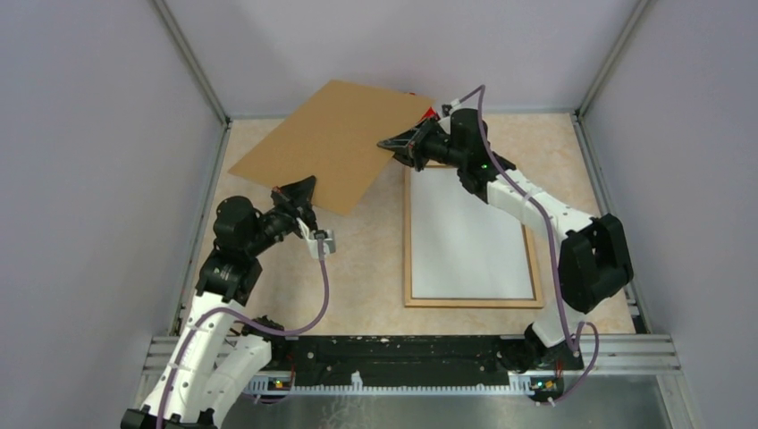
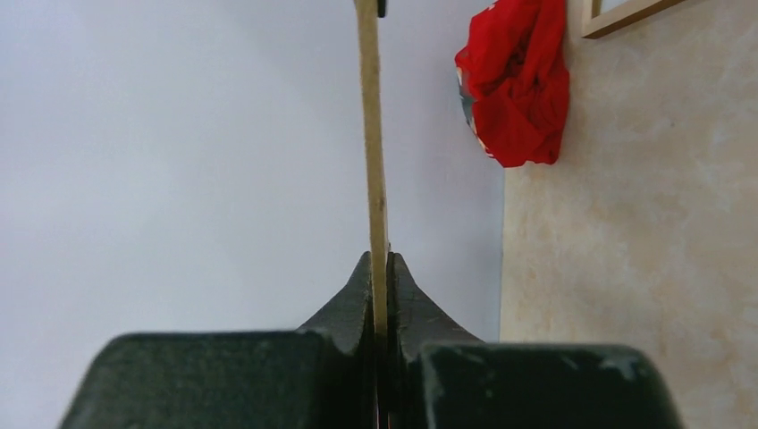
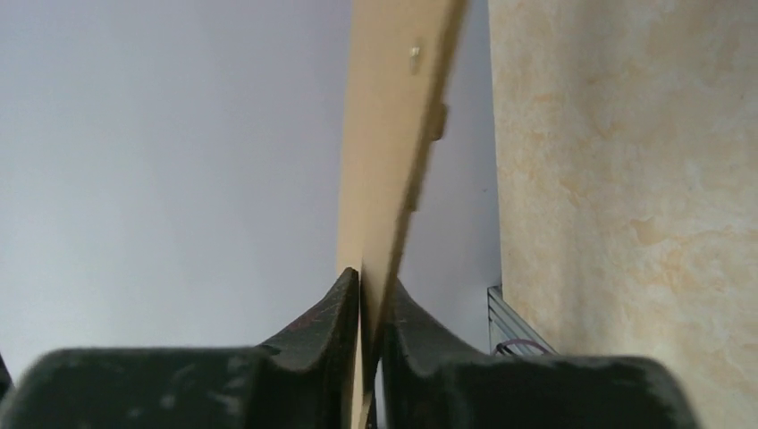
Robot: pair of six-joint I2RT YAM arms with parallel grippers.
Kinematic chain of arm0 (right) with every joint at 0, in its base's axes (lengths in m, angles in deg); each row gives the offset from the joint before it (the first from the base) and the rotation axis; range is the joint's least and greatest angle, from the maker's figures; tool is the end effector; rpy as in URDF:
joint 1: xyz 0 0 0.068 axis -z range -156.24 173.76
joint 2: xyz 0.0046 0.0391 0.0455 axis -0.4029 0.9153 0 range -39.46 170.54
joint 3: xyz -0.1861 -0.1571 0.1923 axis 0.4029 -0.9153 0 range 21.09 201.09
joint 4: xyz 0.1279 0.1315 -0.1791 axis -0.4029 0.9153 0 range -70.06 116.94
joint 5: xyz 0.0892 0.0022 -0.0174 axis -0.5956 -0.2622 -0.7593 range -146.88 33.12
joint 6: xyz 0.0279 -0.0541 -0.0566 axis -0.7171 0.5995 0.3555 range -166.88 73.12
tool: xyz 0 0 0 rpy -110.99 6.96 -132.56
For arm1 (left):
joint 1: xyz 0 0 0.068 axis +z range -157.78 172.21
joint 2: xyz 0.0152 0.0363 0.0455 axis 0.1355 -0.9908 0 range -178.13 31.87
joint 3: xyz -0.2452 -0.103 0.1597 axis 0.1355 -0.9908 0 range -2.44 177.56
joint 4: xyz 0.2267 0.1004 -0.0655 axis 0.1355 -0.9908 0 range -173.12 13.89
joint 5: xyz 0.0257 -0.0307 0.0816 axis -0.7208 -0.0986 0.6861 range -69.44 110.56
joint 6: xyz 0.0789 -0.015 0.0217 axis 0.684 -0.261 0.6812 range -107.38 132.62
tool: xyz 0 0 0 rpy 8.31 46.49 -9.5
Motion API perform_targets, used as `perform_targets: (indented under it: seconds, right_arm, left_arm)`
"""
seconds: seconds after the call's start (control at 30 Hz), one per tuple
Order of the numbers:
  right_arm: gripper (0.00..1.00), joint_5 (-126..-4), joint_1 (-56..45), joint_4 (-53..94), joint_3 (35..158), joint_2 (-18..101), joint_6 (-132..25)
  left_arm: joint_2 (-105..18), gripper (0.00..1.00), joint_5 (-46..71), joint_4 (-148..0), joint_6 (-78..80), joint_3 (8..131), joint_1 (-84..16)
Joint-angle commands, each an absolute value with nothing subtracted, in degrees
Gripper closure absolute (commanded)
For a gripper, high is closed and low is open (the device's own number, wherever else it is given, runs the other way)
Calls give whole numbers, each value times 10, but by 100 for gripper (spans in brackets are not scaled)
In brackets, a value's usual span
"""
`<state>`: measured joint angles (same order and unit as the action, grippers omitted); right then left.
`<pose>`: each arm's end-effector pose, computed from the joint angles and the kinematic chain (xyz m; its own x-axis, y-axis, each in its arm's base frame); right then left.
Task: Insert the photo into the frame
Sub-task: Pick up the photo frame item at the center of the board.
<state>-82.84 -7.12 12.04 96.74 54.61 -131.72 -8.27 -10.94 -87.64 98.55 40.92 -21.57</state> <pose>0.3480 0.2452 0.3711 -0.8415 0.5402 -0.0089 0.0812 0.1427 0.9864 0.1455 -0.0749 0.3622 0.6936 0.7055 -0.1456 0.1900 0.0157 0.9816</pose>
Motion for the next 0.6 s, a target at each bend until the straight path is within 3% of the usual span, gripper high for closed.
perform_targets:
  seconds: [0.0, 0.1, 0.2, 0.33, 0.5, 0.57]
  right_arm:
    - [81, -874, -78, 118, 1008, 495, -1264]
    - [50, -937, -61, 181, 1037, 492, -1163]
    - [5, -968, -48, 357, 1106, 478, -976]
    - [1, -849, -46, 610, 1194, 434, -656]
    - [1, -791, -71, 537, 1081, 274, -394]
    - [1, -827, -80, 518, 1050, 241, -311]
  left_arm:
    - [-76, 100, -121, -800, 1004, 404, -220]
    - [-83, 100, -120, -821, 978, 432, -220]
    - [-91, 100, -121, -842, 935, 459, -220]
    - [-111, 100, -139, -908, 885, 513, -220]
    - [-153, 100, -192, -1024, 854, 598, -220]
    - [-166, 100, -220, -1079, 860, 634, -220]
